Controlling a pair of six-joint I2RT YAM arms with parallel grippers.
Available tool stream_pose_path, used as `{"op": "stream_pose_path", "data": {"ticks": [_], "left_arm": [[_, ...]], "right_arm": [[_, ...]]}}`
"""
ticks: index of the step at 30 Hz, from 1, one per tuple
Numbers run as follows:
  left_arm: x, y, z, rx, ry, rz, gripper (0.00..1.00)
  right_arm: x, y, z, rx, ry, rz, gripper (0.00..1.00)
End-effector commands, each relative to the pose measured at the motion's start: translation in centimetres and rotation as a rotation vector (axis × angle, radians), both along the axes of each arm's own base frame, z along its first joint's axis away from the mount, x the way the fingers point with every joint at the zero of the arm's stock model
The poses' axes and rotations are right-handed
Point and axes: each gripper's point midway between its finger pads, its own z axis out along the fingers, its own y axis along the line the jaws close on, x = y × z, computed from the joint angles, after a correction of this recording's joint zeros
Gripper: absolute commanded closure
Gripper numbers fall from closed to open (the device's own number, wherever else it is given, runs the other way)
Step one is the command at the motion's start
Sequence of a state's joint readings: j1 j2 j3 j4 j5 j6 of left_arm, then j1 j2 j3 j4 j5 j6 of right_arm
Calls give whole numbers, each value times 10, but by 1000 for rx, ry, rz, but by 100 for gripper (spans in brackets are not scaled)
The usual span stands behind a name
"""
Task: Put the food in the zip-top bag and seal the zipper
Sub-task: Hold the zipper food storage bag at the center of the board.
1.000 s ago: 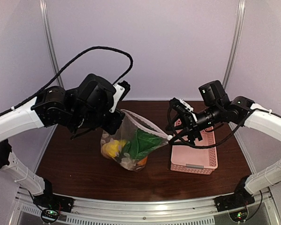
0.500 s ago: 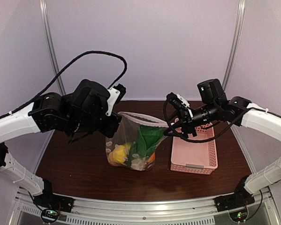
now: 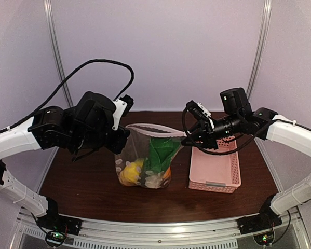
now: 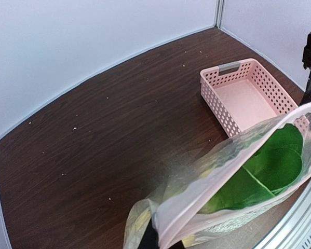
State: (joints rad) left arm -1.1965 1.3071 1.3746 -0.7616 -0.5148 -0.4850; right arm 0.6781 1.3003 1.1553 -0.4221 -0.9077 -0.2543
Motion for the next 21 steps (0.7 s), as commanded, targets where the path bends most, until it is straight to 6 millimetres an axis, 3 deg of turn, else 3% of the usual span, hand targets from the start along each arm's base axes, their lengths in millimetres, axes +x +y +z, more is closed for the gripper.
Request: {"op": "stream_pose_path", "data": {"ticks": [1, 4, 8, 12, 14, 17, 21], "left_arm": [[5, 1, 10, -57, -22, 25, 100], [5, -1, 10, -45, -25, 8, 100], [-10, -35, 45, -136, -91, -215, 59], [-30, -70, 91, -286, -175, -426, 41], [-36, -90, 107, -316, -200, -513, 38], [-30, -121, 106, -265, -216, -575, 37], [-28, -137, 118, -224, -238, -623, 37]], "right_arm": [[-3, 1, 20, 42, -17, 18, 87], [-6, 0, 26, 50, -23, 30, 99], [-6, 0, 39, 51, -29, 32, 100], [-4, 2, 51, 40, -42, 50, 100], [-5, 3, 51, 28, -47, 70, 100], [-6, 4, 46, -3, -46, 97, 100], [-11, 0, 37, -67, -24, 128, 100]]}}
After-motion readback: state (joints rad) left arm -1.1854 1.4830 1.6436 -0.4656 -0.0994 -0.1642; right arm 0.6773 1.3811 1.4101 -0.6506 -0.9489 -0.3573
